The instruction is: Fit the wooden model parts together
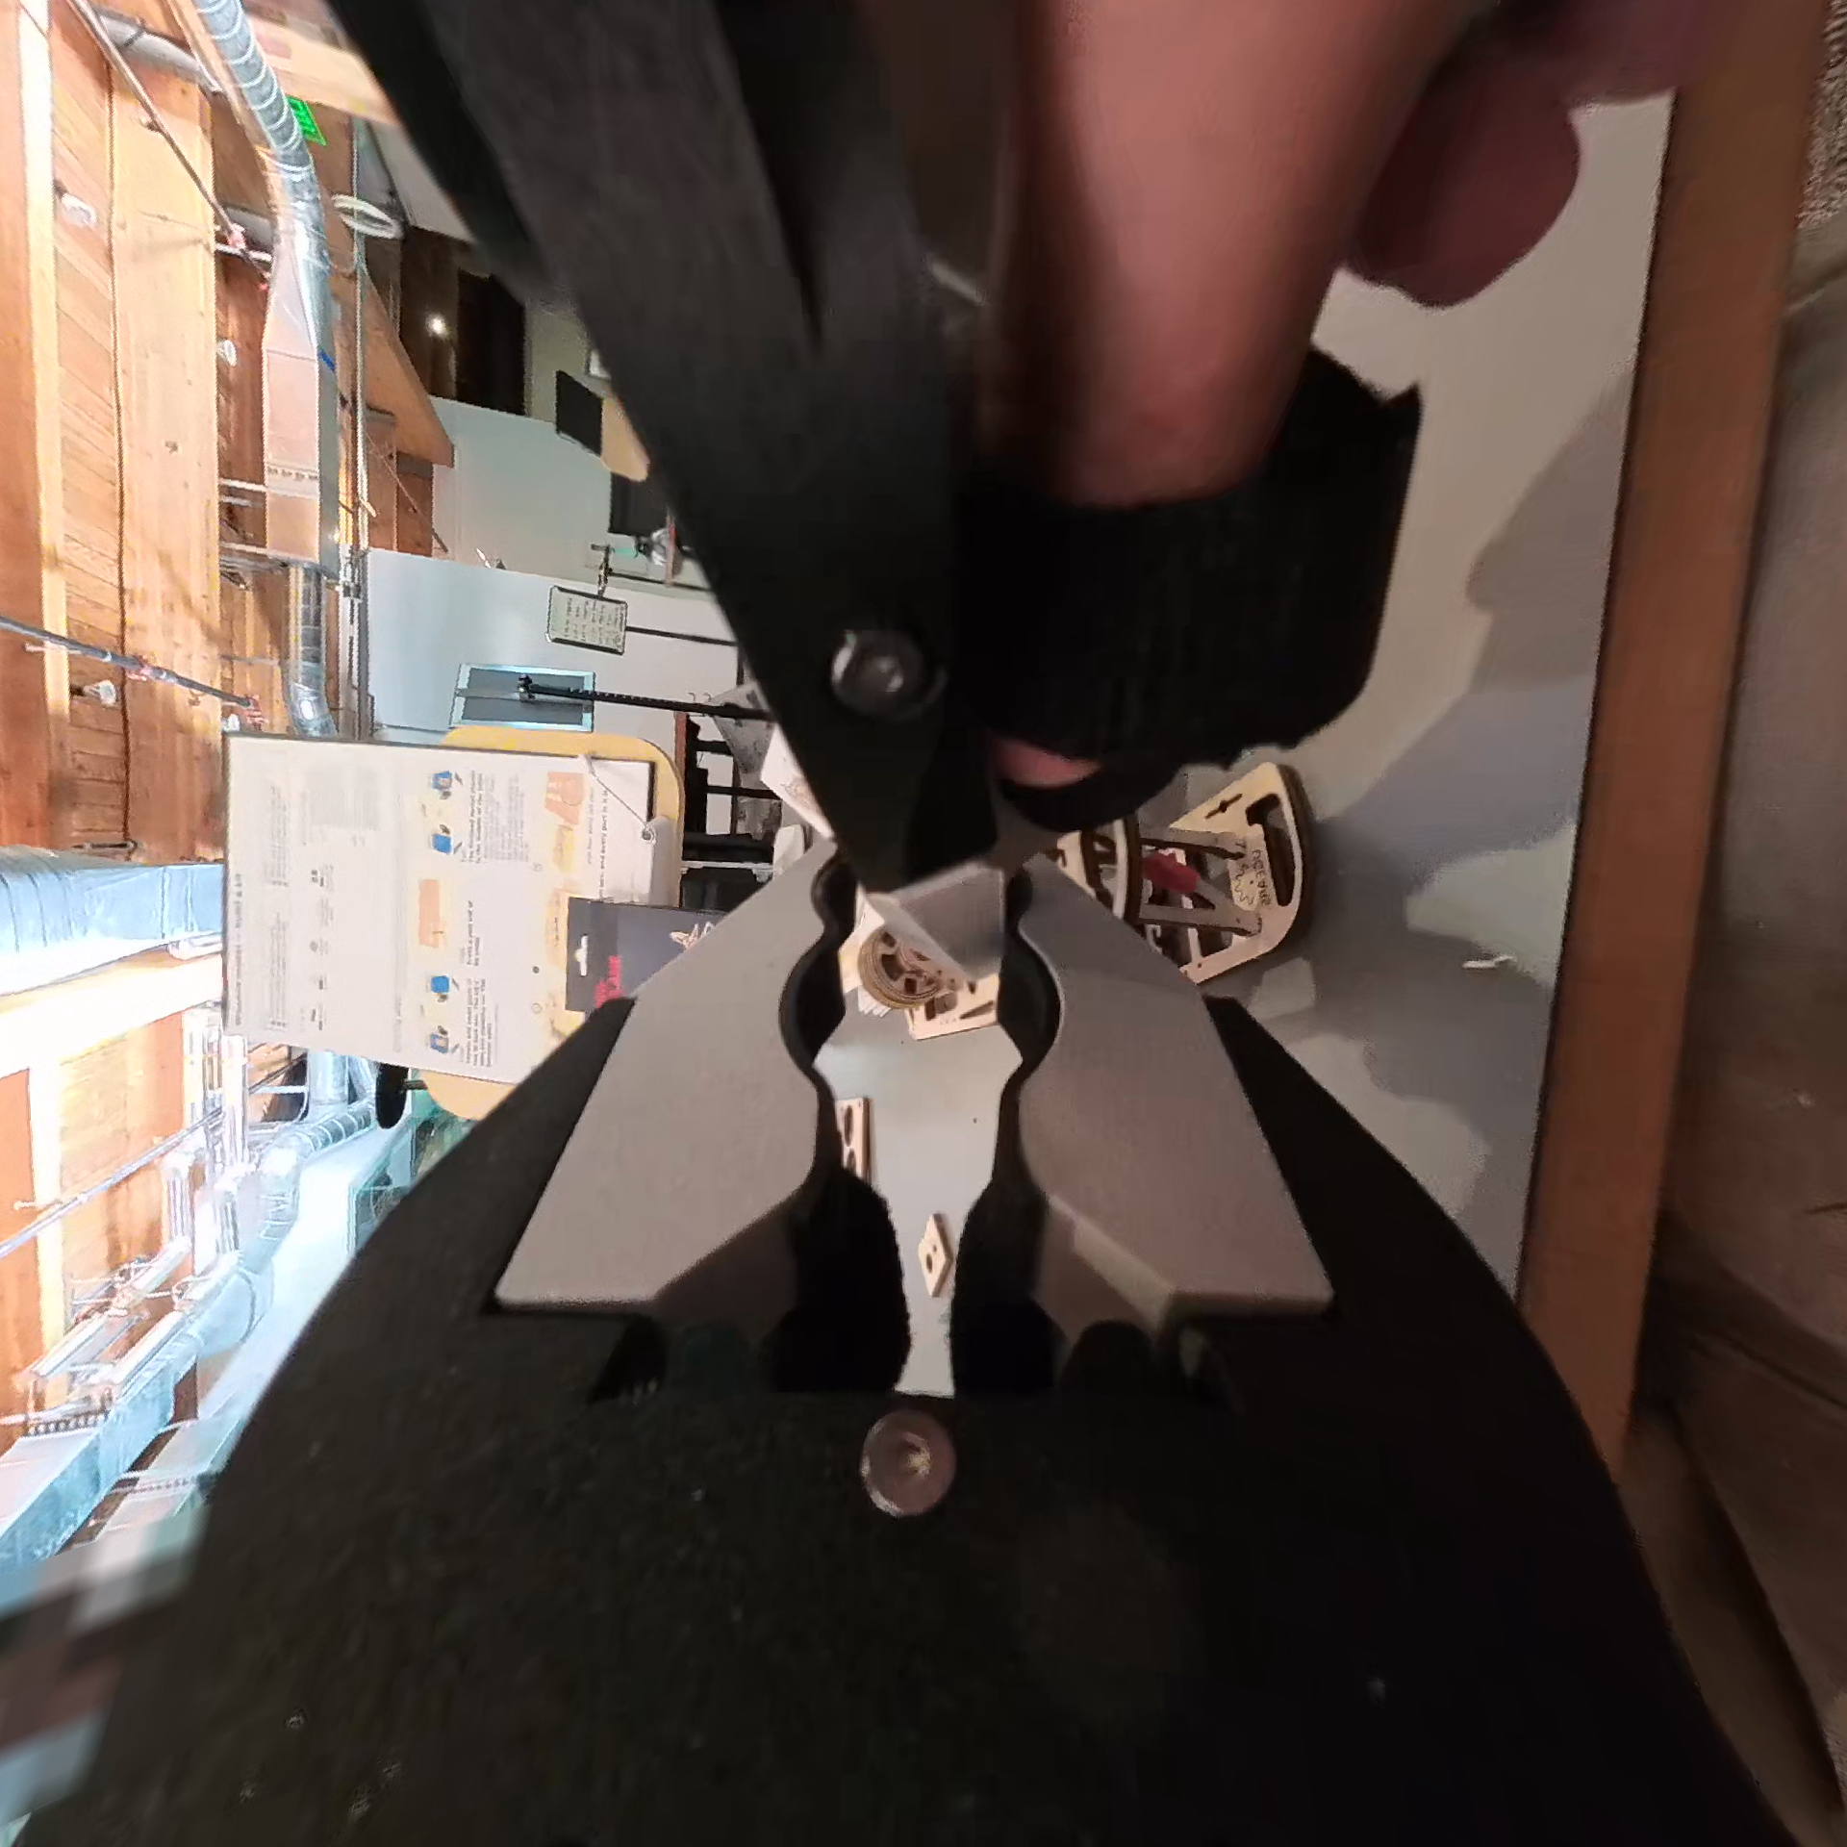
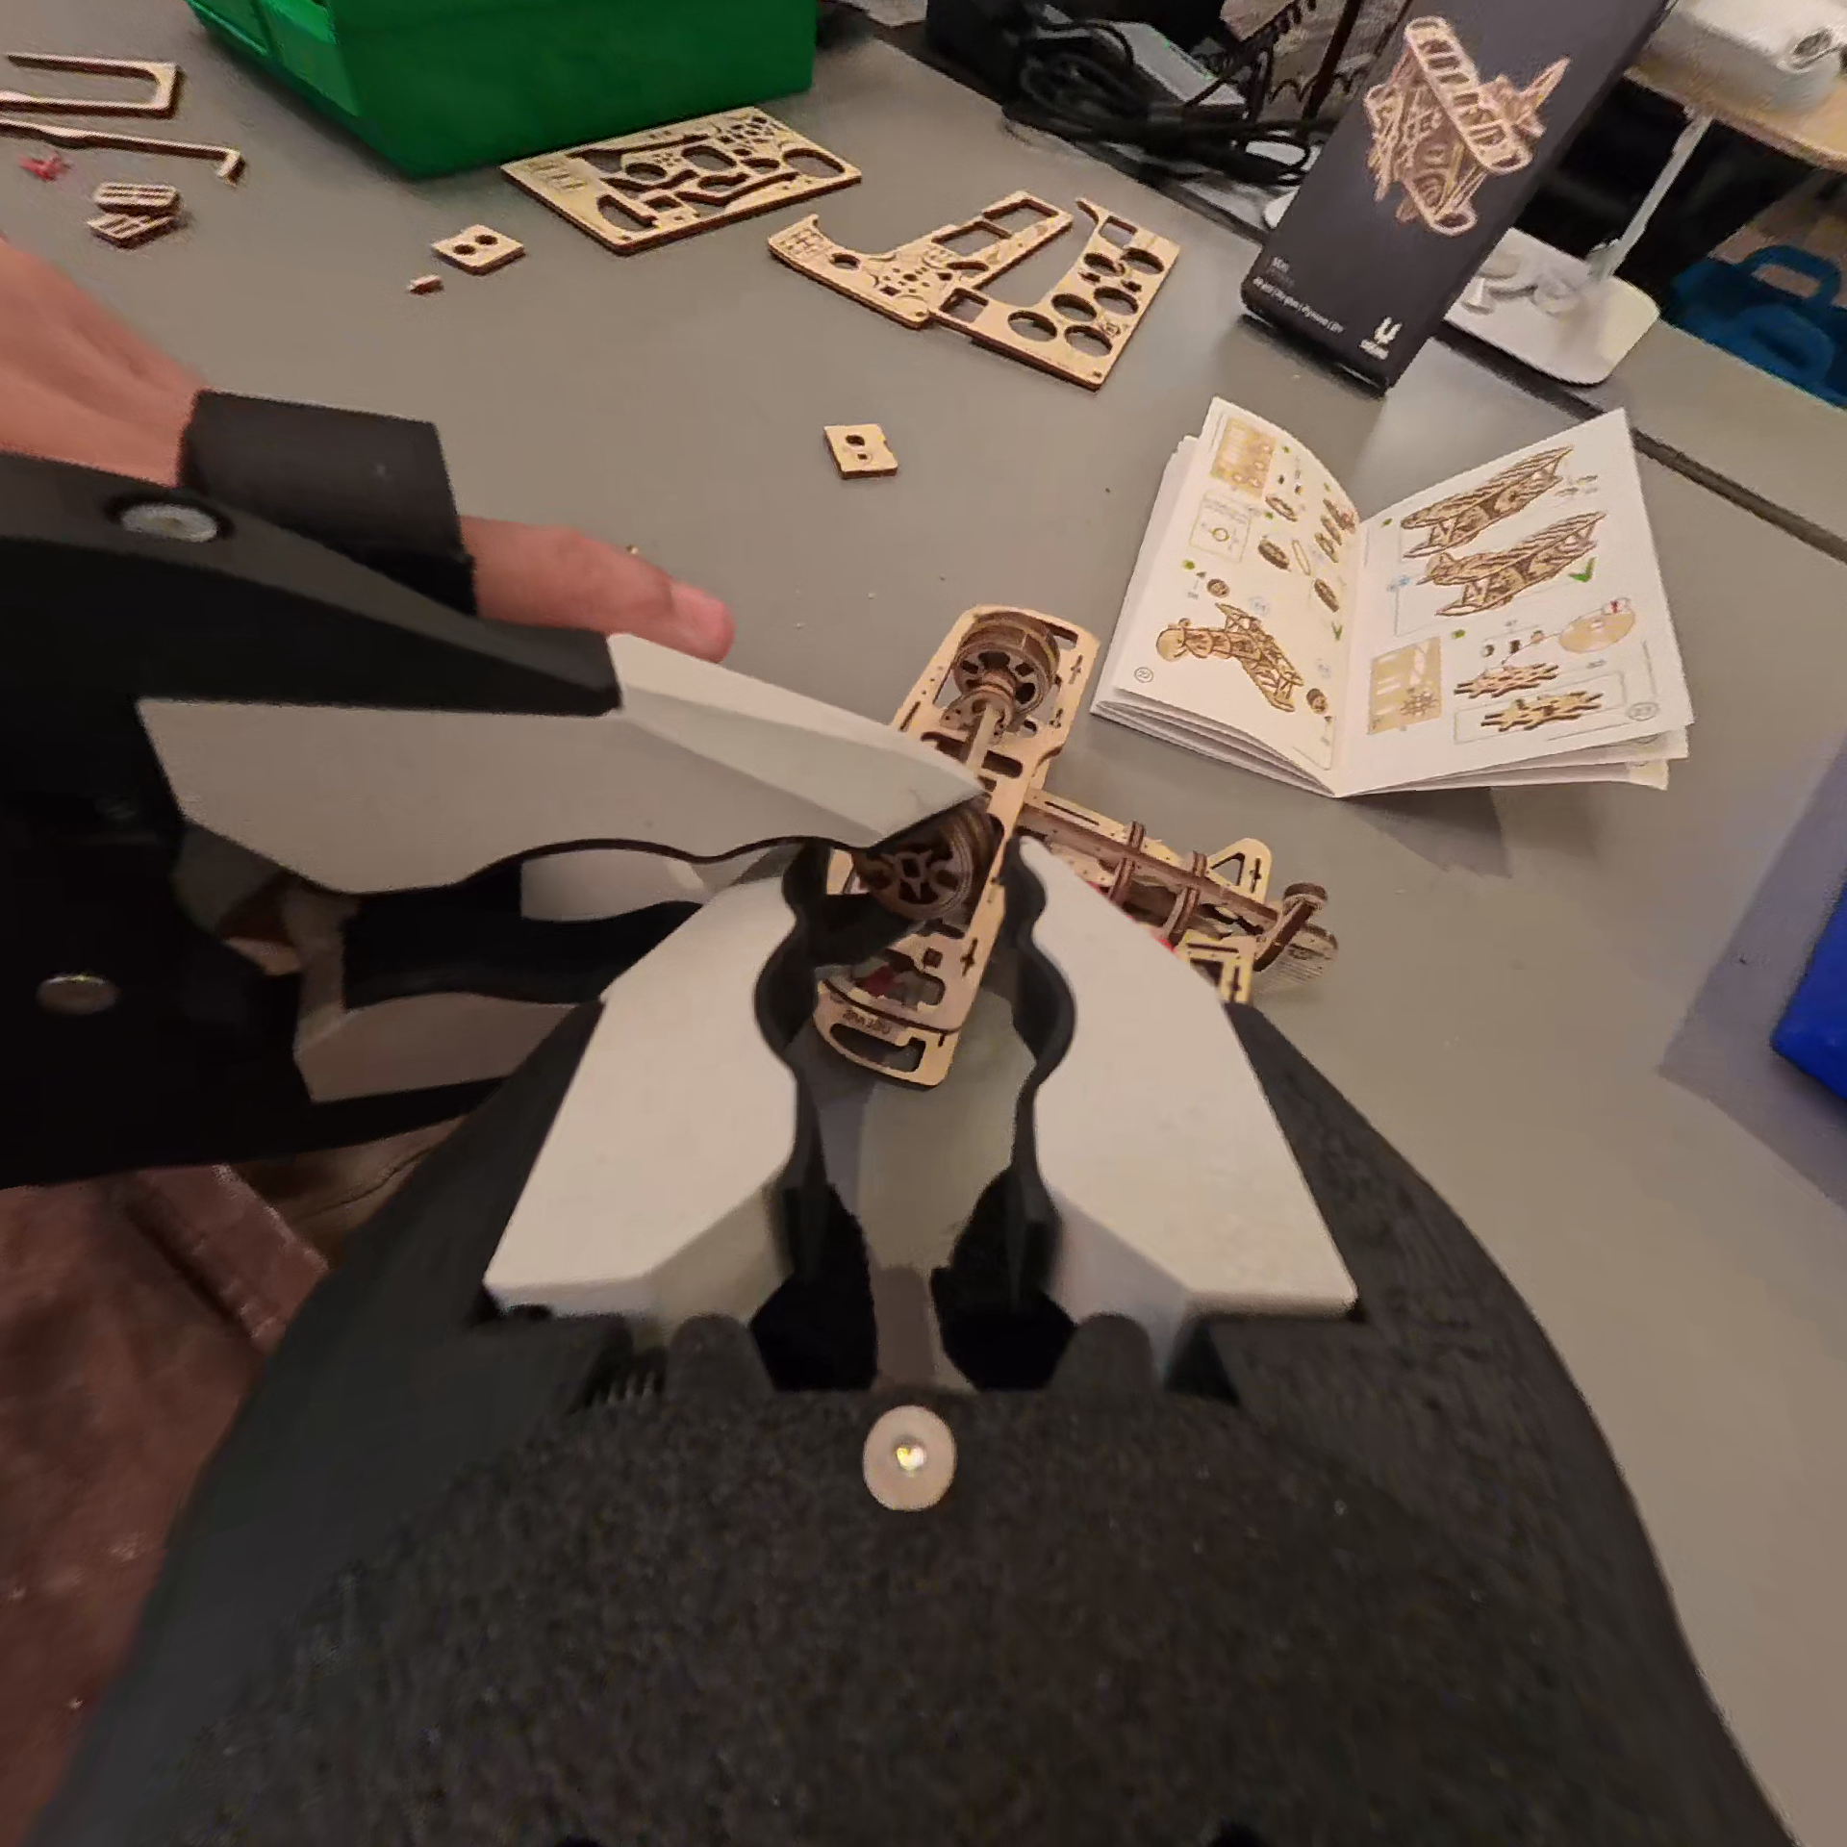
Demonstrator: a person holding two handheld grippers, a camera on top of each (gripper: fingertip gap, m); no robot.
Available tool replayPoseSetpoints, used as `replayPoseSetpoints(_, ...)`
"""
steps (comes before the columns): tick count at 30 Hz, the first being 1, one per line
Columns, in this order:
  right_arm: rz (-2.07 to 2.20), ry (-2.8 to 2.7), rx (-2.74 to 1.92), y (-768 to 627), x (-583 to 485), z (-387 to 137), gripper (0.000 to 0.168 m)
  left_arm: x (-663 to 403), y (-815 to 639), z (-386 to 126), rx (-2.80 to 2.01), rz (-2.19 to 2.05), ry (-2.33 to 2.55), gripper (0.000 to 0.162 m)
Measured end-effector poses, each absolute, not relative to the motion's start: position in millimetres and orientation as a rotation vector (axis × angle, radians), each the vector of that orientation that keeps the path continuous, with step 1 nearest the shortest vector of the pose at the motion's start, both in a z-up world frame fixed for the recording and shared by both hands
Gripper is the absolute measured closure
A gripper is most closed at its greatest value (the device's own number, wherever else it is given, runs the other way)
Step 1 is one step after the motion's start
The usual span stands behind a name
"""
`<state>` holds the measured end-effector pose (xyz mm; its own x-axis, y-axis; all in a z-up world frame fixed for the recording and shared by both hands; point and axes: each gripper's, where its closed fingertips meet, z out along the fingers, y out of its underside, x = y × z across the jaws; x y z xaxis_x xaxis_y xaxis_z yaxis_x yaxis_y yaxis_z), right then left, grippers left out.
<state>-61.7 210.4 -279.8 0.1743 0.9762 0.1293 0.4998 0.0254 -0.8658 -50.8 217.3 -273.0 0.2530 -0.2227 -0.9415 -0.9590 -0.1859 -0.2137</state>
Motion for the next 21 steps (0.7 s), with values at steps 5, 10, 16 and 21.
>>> replayPoseSetpoints(5, 0.634, -1.450, -1.576, 212, -60, -279, 0.142, -51, 217, -273, -1.649, 1.008, 1.071, 0.140)
replayPoseSetpoints(10, 0.629, -1.479, -1.552, 210, -61, -278, 0.142, -50, 214, -274, -1.638, 0.975, 1.052, 0.139)
replayPoseSetpoints(16, 0.626, -1.514, -1.398, 220, -57, -271, 0.143, -66, 192, -271, -1.727, 0.750, 1.058, 0.133)
replayPoseSetpoints(21, 0.701, -1.577, -1.320, 214, -47, -268, 0.143, -78, 189, -283, -1.940, 0.268, 1.080, 0.136)
